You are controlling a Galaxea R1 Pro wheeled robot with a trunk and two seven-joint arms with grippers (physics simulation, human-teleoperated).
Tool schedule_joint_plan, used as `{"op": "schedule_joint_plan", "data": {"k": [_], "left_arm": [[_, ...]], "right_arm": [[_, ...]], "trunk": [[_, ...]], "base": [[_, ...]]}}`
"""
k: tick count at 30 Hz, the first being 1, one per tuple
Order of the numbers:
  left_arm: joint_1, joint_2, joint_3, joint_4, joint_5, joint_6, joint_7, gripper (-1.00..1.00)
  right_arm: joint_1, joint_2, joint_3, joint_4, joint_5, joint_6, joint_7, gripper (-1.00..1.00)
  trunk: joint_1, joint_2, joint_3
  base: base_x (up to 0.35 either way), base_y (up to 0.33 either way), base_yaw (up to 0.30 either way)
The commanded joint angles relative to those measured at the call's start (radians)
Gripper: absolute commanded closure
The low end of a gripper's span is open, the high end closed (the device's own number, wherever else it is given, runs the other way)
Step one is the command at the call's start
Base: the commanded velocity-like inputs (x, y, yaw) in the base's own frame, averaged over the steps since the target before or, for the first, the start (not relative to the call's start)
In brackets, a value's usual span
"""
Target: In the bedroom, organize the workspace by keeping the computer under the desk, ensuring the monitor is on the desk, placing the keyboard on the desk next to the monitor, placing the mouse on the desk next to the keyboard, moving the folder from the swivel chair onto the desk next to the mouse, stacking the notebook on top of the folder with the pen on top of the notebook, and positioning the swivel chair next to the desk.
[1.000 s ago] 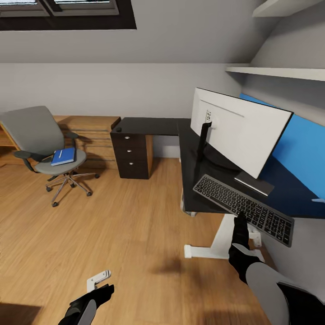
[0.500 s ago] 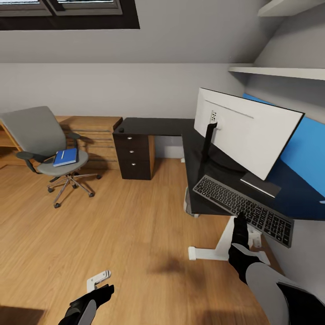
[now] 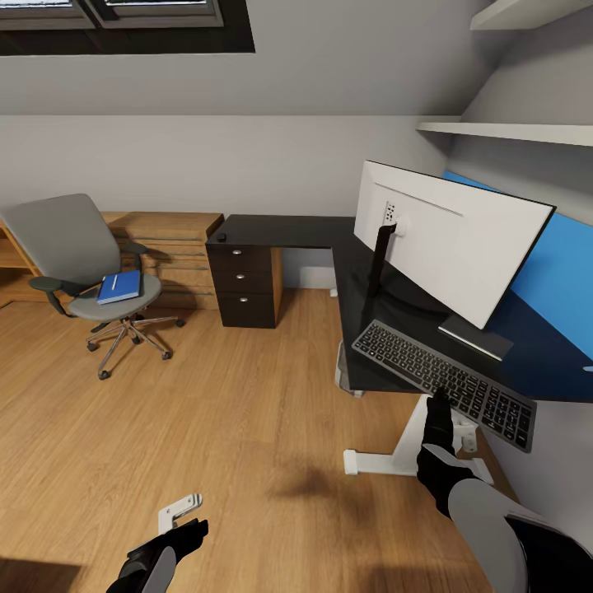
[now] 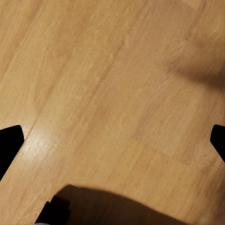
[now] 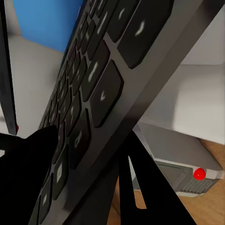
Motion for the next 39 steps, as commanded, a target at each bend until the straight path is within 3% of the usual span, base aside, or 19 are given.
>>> {"op": "schedule_joint_plan", "data": {"k": [1,2,3,21,39], "left_arm": [[0.0,-0.001,0.001,-0.002,0.011,0.003,0.006,-1.0],[0.0,-0.001,0.001,-0.002,0.011,0.003,0.006,-1.0],[0.0,-0.001,0.001,-0.002,0.011,0.003,0.006,-1.0],[0.0,-0.001,0.001,-0.002,0.011,0.004,0.005,-1.0],[0.0,-0.001,0.001,-0.002,0.011,0.004,0.006,-1.0]], "right_arm": [[-0.001,0.0,0.001,0.002,-0.01,0.001,0.009,1.0],[-0.001,0.0,0.001,0.002,-0.01,0.001,0.008,1.0],[-0.001,0.0,0.001,0.002,-0.011,0.001,0.005,-1.0],[-0.001,0.0,-0.002,0.0,-0.013,0.001,0.0,-1.0],[-0.001,0.0,-0.003,0.001,-0.015,0.002,-0.002,-1.0]], "trunk": [[0.0,0.0,-0.001],[0.0,0.0,-0.001],[0.0,0.0,-0.001],[0.0,0.0,-0.001],[0.0,0.0,-0.001]], "base": [[0.0,0.0,0.0],[0.0,0.0,0.0],[0.0,0.0,0.0],[-0.002,0.0,0.0],[-0.124,0.0,0.0]]}}
